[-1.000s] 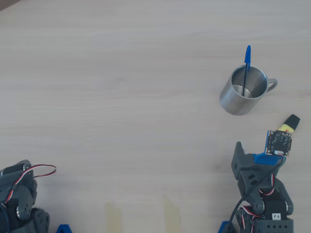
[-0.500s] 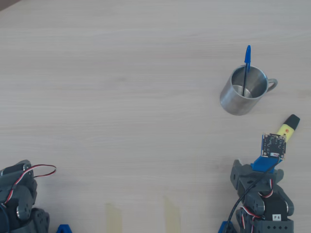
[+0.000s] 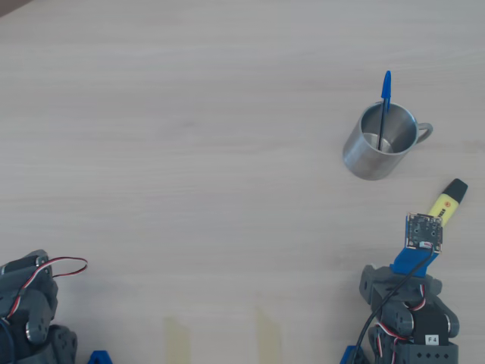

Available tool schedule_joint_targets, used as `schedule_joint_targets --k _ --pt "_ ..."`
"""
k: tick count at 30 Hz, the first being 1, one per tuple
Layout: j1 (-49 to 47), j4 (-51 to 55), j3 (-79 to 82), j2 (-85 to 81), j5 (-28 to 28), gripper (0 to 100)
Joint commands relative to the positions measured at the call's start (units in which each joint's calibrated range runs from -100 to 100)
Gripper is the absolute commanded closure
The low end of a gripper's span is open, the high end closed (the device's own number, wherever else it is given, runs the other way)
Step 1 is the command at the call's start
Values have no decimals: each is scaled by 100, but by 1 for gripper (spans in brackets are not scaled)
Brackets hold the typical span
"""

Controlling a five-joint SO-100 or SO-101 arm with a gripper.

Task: Grab the blue pen and put it in the silver cup.

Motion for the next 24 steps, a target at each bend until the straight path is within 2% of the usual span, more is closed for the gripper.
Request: schedule_joint_targets --k 1,16,24 --pt "5 268 36 -67 27 54" --pt "13 328 36 -67 146 54" --pt "5 328 36 -59 250 73"
